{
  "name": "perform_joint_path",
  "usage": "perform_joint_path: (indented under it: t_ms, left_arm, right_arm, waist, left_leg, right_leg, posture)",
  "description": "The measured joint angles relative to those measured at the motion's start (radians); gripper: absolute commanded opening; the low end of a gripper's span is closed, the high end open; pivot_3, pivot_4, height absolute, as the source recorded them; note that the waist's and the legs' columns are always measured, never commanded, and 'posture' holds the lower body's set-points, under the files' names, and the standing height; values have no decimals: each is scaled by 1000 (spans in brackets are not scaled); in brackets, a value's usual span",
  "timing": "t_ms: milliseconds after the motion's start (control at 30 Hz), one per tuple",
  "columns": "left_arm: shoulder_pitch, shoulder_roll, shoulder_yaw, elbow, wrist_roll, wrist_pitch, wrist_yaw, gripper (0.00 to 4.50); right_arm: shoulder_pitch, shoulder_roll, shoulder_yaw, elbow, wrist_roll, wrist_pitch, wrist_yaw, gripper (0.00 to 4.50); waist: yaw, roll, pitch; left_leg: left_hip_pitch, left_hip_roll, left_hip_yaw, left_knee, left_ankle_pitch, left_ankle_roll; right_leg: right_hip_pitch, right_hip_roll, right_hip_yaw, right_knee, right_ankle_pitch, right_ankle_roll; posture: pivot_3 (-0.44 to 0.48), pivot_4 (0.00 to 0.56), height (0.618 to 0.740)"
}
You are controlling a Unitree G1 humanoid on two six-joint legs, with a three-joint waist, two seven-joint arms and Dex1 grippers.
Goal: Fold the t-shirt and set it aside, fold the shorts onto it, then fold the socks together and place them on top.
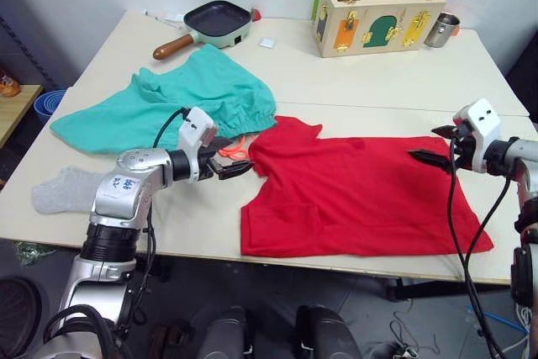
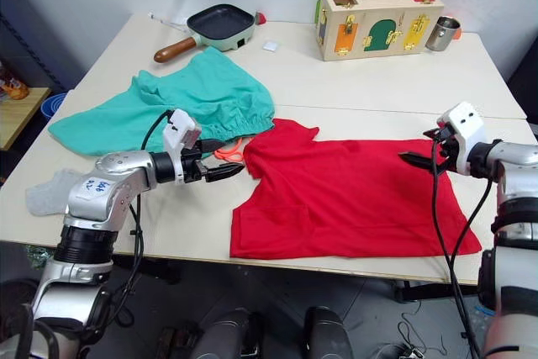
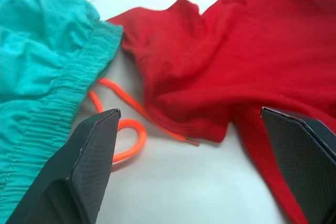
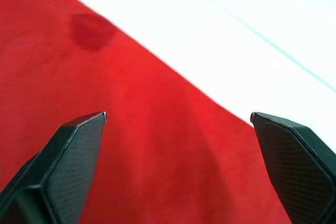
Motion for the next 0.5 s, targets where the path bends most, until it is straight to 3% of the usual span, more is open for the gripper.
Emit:
perform_joint_path:
  t_ms: [133,300,500]
  left_arm:
    - [-108,-37,-47,134,54,-75,15,4481]
    - [-106,-32,-112,152,98,-123,-13,4481]
    - [55,50,-140,-21,87,-216,-147,4481]
  right_arm:
    - [-90,48,7,101,-47,36,-79,4500]
    - [-93,53,18,117,-67,29,-32,4500]
    - [71,53,1,-123,38,-31,333,4500]
  waist:
    - [0,0,0]
    - [-1,0,0]
    - [-2,0,0]
  left_leg:
    - [0,0,1,0,0,0]
    - [-2,0,1,-2,0,-1]
    - [-1,0,1,-3,-1,-1]
  right_leg:
    - [0,0,0,0,0,0]
    - [-3,1,0,-1,0,0]
    - [-3,2,1,0,0,0]
  posture:
    - [0,150,740]
    - [0,150,740]
    - [0,150,740]
